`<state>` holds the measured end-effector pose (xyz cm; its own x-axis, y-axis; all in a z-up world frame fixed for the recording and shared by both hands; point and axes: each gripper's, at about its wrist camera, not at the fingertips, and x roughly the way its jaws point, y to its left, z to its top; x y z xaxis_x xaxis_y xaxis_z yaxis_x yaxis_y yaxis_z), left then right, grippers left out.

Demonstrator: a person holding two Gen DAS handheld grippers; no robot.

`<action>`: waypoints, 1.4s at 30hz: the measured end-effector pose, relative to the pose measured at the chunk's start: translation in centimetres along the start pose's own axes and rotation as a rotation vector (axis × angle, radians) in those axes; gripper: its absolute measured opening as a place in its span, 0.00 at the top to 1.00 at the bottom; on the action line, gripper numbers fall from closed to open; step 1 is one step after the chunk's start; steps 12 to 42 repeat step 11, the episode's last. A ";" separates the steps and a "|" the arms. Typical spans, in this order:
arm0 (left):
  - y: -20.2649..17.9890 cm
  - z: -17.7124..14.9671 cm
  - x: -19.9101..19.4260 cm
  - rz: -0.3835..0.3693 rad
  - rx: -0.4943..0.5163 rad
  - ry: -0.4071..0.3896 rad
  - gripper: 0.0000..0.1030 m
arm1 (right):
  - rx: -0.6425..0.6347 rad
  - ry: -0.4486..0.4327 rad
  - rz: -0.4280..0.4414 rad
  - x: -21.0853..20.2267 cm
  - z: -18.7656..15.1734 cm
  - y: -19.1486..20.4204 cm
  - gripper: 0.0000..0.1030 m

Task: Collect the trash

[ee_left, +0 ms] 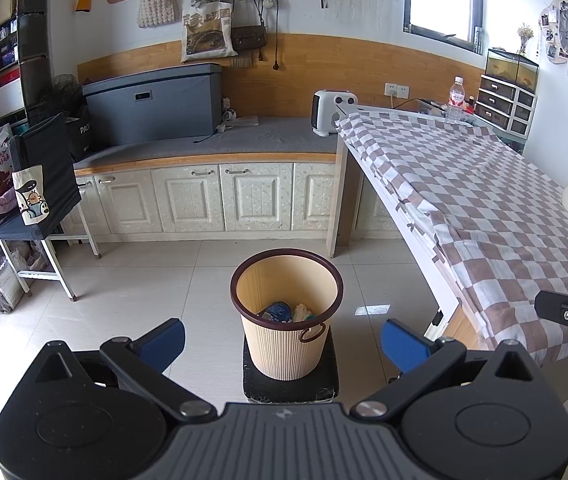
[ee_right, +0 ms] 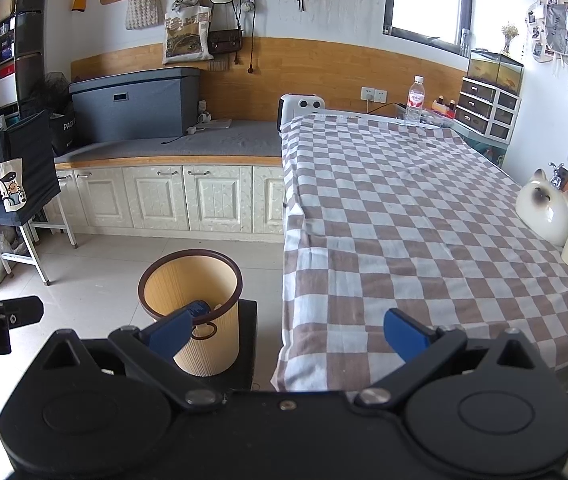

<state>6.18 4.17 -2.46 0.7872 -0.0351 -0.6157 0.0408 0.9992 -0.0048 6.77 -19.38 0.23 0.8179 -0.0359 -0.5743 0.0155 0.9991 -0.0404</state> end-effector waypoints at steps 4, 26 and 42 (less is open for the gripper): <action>0.0 0.0 0.0 0.000 -0.002 -0.001 0.00 | 0.001 0.000 0.000 0.0 0.0 -0.1 0.00; -0.4 -0.1 0.0 -0.005 0.003 -0.004 0.00 | 0.002 0.001 0.000 0.0 0.0 -0.1 0.00; -0.4 -0.1 0.0 -0.005 0.003 -0.004 0.00 | 0.002 0.001 0.000 0.0 0.0 -0.1 0.00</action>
